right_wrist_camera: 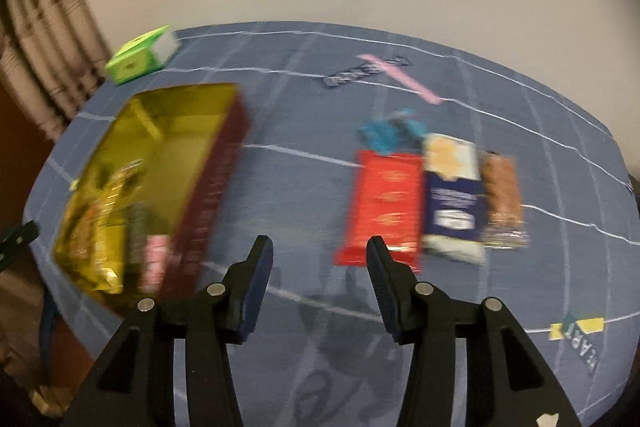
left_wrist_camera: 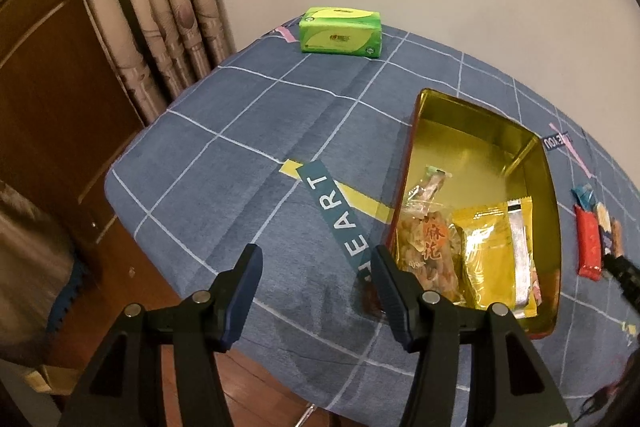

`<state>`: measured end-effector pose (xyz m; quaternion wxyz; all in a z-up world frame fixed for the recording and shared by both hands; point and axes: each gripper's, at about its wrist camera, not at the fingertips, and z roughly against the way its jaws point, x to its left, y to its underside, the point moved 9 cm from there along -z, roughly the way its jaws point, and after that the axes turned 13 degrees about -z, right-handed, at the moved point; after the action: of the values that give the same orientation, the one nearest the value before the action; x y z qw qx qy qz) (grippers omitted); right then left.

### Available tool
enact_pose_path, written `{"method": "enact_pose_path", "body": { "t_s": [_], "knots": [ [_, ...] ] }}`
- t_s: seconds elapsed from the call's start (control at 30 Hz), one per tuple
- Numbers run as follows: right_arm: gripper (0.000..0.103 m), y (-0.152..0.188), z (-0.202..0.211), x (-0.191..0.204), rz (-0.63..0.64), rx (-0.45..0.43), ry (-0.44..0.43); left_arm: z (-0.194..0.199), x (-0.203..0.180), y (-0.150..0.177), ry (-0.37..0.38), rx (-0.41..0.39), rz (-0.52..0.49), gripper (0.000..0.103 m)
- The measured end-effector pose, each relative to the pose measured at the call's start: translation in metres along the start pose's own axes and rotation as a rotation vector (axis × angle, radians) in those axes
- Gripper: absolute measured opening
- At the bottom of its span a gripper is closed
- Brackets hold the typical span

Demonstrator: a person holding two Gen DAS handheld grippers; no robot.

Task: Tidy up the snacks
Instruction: 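Move the right gripper to the clear packet of orange sticks and grasp it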

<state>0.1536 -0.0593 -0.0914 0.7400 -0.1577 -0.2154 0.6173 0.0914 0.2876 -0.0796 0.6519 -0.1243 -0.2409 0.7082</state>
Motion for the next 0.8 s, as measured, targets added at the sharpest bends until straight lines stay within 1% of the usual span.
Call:
{"method": "enact_pose_path", "body": {
  "t_s": [0.07, 0.13, 0.27, 0.43, 0.5, 0.63, 0.8],
  "knots": [
    [0.046, -0.01, -0.001, -0.026, -0.024, -0.014, 0.03, 0.0, -0.002, 0.0, -0.003, 0.001, -0.007, 0.058],
    [0.046, -0.019, -0.004, -0.049, -0.047, -0.021, 0.061, -0.001, -0.005, 0.001, 0.029, 0.007, -0.003, 0.058],
    [0.046, -0.033, -0.012, -0.088, -0.082, -0.024, 0.107, 0.0, -0.011, 0.001, 0.048, 0.014, 0.006, 0.058],
    [0.046, -0.045, -0.03, -0.122, -0.132, -0.008, 0.113, 0.006, -0.024, -0.002, 0.041, 0.017, -0.02, 0.058],
    [0.046, -0.049, -0.036, -0.128, -0.15, 0.0, 0.096, 0.01, -0.03, -0.004, 0.035, 0.015, -0.031, 0.058],
    [0.046, -0.056, -0.052, -0.135, -0.166, 0.018, 0.094, 0.019, -0.049, -0.013, 0.032, 0.004, -0.057, 0.058],
    [0.046, -0.058, -0.069, -0.14, -0.163, 0.036, 0.086, 0.026, -0.09, -0.028, 0.055, -0.007, -0.126, 0.058]
  ]
}}
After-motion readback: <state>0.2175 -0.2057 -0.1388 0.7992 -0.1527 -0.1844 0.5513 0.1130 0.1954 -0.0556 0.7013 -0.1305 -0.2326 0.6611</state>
